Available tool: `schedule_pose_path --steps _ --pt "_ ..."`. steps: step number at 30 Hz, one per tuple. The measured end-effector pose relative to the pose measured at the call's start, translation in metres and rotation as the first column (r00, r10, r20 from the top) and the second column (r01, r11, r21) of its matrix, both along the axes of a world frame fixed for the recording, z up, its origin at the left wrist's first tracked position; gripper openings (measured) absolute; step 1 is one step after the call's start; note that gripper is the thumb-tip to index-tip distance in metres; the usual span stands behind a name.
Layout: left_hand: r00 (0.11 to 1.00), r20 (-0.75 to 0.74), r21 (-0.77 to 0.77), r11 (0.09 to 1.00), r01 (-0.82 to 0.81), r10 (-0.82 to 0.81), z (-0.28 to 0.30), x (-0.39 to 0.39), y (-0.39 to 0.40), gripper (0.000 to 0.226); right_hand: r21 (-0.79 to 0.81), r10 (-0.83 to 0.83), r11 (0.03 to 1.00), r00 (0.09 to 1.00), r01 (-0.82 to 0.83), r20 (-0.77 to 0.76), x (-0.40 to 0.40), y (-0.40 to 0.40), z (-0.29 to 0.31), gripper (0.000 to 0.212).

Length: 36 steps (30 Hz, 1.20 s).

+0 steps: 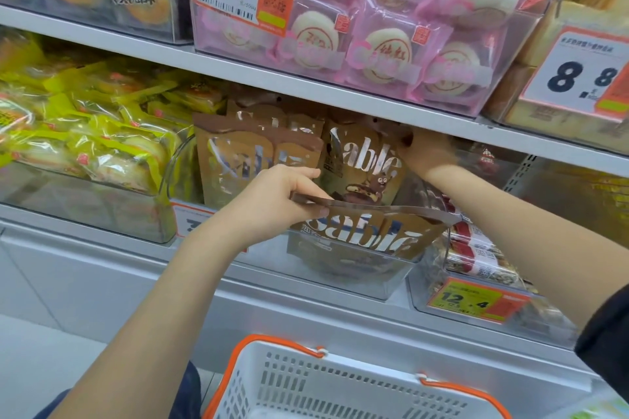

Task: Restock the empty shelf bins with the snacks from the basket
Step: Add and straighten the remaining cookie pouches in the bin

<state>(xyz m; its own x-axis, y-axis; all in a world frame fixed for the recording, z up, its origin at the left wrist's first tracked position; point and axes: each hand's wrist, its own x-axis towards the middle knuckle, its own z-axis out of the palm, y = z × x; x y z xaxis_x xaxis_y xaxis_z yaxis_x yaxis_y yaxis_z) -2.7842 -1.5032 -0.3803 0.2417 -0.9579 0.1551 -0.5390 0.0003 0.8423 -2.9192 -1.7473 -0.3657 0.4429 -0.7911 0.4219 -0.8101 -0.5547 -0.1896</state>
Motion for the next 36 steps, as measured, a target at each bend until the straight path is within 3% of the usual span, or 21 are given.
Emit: schedule_pose_path --steps 5,9,11,12,13,14,17,19,22,23,26,29,31,33,36 --pt "1.000 0.013 0.016 1.000 -0.002 0.002 -0.002 0.002 -0.004 0.019 0.063 0.043 0.997 0.999 -0.045 0.033 -0.015 0.022 0.003 0.036" --pt "0.999 0.031 0.017 0.999 -0.034 0.033 -0.003 0.002 -0.004 0.007 0.053 0.262 0.958 0.936 -0.281 0.235 -0.050 0.062 0.006 0.037" --pt "0.997 0.038 0.001 0.997 -0.074 0.074 -0.005 0.002 -0.004 0.004 0.225 0.338 0.852 0.824 -0.473 0.454 -0.068 0.082 0.011 0.031" --pt "0.995 0.039 -0.011 0.995 -0.097 0.097 -0.006 0.002 -0.005 0.005 0.352 0.338 0.734 0.762 -0.581 0.553 -0.077 0.090 0.015 0.039" --pt "0.992 0.040 -0.029 0.993 -0.118 0.119 -0.007 0.001 -0.006 0.007 0.443 0.365 0.628 0.745 -0.640 0.559 -0.085 0.096 0.019 0.049" --pt "0.989 0.047 -0.048 0.989 -0.141 0.143 -0.007 0.000 -0.007 0.009 0.495 0.436 0.582 0.761 -0.645 0.480 -0.091 0.102 0.023 0.049" --pt "0.973 0.090 -0.092 0.974 -0.206 0.214 -0.009 -0.004 -0.011 0.011 0.472 0.553 0.661 0.804 -0.584 0.221 -0.093 0.105 0.024 0.021" --pt "0.966 0.058 -0.098 0.965 -0.245 0.251 -0.012 -0.004 -0.015 0.005 0.404 0.519 0.728 0.830 -0.555 0.205 -0.087 0.102 0.023 0.020" --pt "0.952 0.067 -0.087 0.952 -0.294 0.300 -0.014 -0.005 -0.016 0.029 0.413 0.470 0.761 0.864 -0.501 0.182 -0.081 0.096 0.026 0.050" --pt "0.943 0.089 -0.096 0.945 -0.314 0.322 -0.014 -0.005 -0.016 0.037 0.445 0.448 0.751 0.871 -0.488 0.201 -0.080 0.094 0.028 0.051" --pt "0.914 0.061 -0.148 0.909 -0.389 0.401 -0.008 -0.007 -0.011 0.042 0.546 0.337 0.681 0.870 -0.489 0.360 -0.076 0.090 0.034 0.034" --pt "0.893 -0.012 -0.175 0.879 -0.444 0.449 -0.007 -0.003 -0.008 0.038 0.476 0.350 0.729 0.865 -0.492 0.359 -0.073 0.084 0.034 0.026" --pt "0.927 -0.036 -0.131 0.917 -0.376 0.375 -0.006 -0.001 -0.004 0.039 0.456 0.370 0.746 0.871 -0.485 0.322 -0.070 0.083 0.036 0.021" --pt "0.983 0.017 -0.039 0.983 -0.181 0.181 -0.005 0.003 -0.001 0.039 0.498 0.360 0.722 0.876 -0.480 0.322 -0.065 0.083 0.038 0.016" --pt "0.999 0.022 0.044 0.998 0.033 -0.034 -0.003 0.001 0.004 0.027 0.575 0.376 0.683 0.892 -0.451 0.252 -0.058 0.083 0.042 0.023"
